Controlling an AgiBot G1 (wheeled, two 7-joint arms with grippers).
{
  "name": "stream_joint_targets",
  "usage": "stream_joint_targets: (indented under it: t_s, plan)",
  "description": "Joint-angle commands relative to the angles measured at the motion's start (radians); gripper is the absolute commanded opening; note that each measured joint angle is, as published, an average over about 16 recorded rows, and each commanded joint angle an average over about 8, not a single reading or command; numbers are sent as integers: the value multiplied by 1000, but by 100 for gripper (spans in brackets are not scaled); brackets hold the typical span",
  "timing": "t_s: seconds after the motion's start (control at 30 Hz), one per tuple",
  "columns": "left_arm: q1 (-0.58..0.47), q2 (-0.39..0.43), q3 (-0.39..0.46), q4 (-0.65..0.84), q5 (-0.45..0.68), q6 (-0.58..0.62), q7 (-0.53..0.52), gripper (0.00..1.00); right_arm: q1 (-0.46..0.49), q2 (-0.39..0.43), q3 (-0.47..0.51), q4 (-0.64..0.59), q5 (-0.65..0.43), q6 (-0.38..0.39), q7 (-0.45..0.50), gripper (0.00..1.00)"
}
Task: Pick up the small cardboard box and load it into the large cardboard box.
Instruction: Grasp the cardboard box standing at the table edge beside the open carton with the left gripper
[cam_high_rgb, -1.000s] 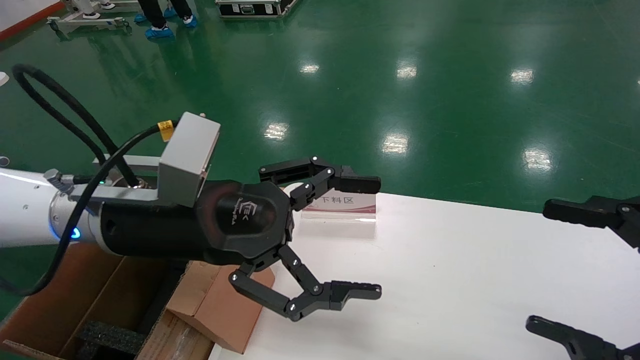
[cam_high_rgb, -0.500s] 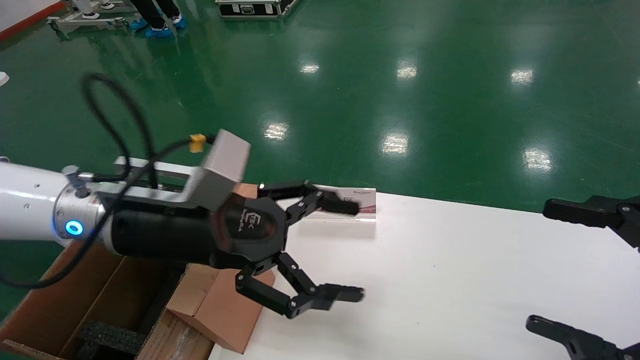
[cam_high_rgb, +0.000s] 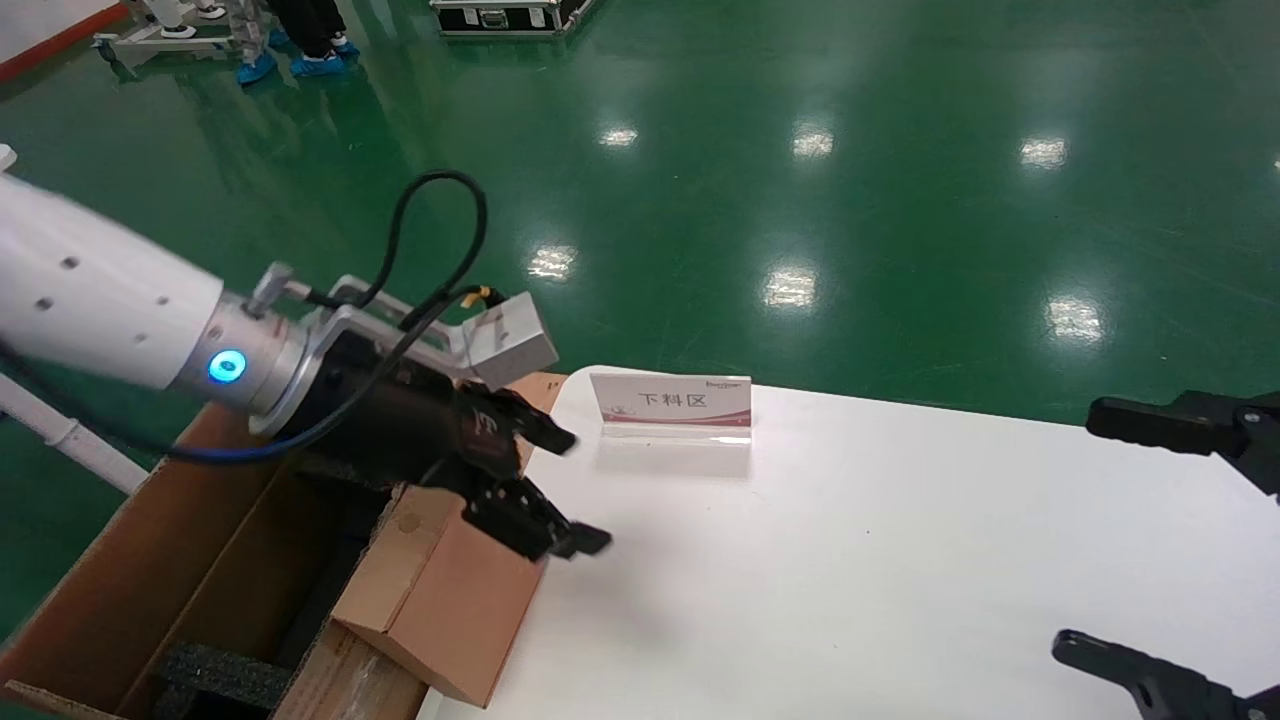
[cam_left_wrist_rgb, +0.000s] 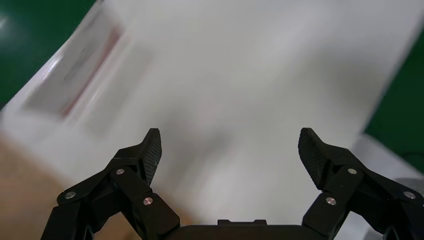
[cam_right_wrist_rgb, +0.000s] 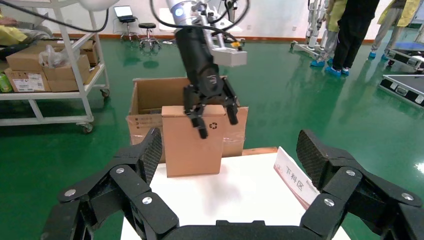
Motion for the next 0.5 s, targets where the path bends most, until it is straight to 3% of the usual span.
stream_joint_targets:
  t_s: [0.03,0.23,0.5]
  plan:
    - [-63,16,64,-1,66,10,-67,100,0,0,0,0,0,0,0,100]
    - [-209,37,245,-4,153,8,-220,100,0,0,-1,0,0,0,0,100]
    - [-340,53,437,-6,184,6,-343,100,0,0,-1,0,1,1,-1,100]
